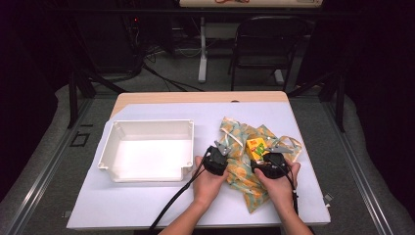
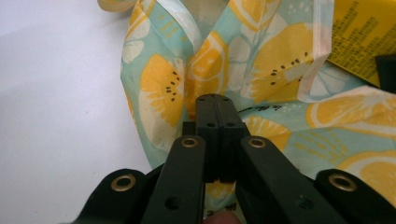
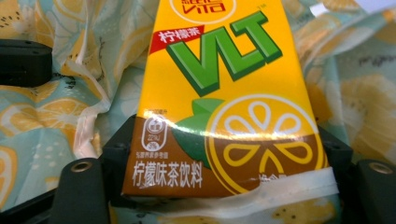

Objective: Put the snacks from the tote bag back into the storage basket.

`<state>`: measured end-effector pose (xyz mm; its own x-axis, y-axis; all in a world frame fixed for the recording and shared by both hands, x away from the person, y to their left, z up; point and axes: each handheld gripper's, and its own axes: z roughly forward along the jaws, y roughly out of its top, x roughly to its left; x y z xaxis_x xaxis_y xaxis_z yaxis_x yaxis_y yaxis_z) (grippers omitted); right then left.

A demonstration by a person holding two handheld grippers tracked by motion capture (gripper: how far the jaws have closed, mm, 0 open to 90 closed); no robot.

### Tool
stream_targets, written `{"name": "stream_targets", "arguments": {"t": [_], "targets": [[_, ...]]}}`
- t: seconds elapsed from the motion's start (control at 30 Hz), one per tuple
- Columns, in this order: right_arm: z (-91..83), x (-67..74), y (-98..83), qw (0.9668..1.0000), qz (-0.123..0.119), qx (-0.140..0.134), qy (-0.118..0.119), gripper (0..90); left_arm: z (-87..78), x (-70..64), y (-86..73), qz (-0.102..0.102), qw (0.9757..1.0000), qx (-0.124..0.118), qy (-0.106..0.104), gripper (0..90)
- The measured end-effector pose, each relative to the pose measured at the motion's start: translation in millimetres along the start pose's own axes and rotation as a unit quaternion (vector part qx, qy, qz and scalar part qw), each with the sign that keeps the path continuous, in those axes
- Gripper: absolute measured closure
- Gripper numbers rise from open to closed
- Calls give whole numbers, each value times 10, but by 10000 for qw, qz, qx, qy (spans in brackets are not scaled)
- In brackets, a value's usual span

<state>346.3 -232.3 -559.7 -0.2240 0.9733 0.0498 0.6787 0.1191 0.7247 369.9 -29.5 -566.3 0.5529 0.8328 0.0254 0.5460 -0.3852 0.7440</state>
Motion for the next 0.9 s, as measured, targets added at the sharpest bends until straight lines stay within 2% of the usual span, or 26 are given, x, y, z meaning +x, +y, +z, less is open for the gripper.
{"name": "stream_targets", "arguments": {"t": [0.07, 0.1, 0.17, 0.23, 0.3, 0.37, 0.5, 0.67, 0.8, 0.9], "targets": [[-38, -18, 3, 9998, 176, 19, 99, 241, 2, 0, 0, -17, 10000, -11, -2, 900], [-74, -31, 19, 9994, 251, -24, 230, 210, 1, 0, 0, -15, 10000, -6, 8, 900], [-185, -51, 61, 9982, 360, -230, 414, 154, 1, 0, 1, -21, 10000, -8, 5, 900], [-330, -52, 103, 9972, 311, -561, 391, 179, 2, -1, 0, -20, 10000, -12, 0, 900], [-448, -45, 155, 9943, 179, -954, 440, 252, 2, -2, 1, -10, 10000, -9, 3, 900], [-477, -15, 220, 9925, -26, -1099, 530, 271, 2, -4, 1, -11, 10000, -10, 5, 900], [-306, 10, 313, 9959, -187, -761, 462, 256, 2, -1, 0, -18, 10000, -10, 7, 900], [-102, -12, 359, 9988, -137, -396, 247, 242, 1, 7, 1, -25, 10000, -9, -32, 900], [-14, 0, 352, 9996, -169, -90, 219, 227, 1, 6, 0, -22, 10000, -10, -27, 900], [29, 4, 342, 9998, -87, 67, 162, 233, 2, 4, 0, -15, 10000, -13, -18, 900]]}}
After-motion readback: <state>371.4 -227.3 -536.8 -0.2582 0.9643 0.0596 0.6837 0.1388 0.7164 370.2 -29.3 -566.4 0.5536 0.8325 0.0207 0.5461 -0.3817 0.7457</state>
